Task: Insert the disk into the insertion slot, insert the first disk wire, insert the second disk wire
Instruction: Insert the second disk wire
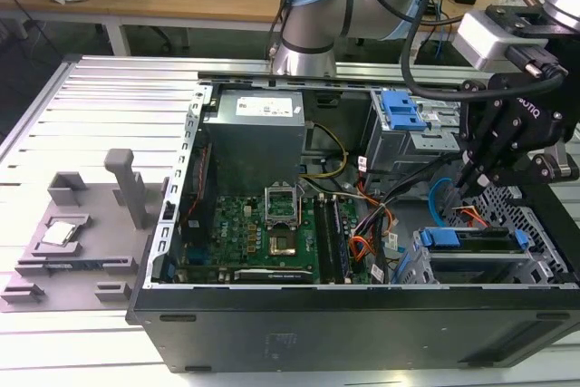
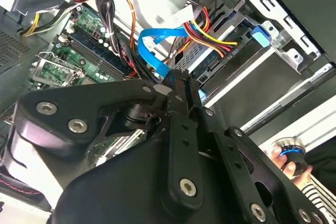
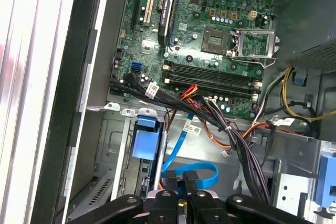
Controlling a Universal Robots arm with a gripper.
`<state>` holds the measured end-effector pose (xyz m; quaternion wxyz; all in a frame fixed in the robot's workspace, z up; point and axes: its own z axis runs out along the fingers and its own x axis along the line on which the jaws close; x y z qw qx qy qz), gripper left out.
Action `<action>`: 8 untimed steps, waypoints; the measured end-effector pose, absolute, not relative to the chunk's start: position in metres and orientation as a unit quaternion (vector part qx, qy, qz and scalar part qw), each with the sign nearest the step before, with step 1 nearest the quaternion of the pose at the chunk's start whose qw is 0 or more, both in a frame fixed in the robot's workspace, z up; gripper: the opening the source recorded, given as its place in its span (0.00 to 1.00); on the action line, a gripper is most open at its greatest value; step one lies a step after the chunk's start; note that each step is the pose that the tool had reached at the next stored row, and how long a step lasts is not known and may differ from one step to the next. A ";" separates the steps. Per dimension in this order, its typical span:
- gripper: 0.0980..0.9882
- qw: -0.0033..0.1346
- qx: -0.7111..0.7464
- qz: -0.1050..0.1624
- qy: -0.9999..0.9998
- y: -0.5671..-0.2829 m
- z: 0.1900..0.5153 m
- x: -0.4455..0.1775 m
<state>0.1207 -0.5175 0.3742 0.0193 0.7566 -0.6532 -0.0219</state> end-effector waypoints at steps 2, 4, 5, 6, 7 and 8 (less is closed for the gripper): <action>0.07 0.019 0.757 -0.022 -0.653 -0.519 0.374 0.121; 0.07 0.019 0.757 -0.022 -0.653 -0.522 0.374 0.121; 0.07 0.019 0.757 -0.022 -0.653 -0.524 0.374 0.121; 0.07 0.019 0.757 -0.022 -0.653 -0.527 0.374 0.121; 0.07 0.019 0.757 -0.022 -0.653 -0.529 0.374 0.121; 0.07 0.019 0.757 -0.022 -0.653 -0.532 0.372 0.121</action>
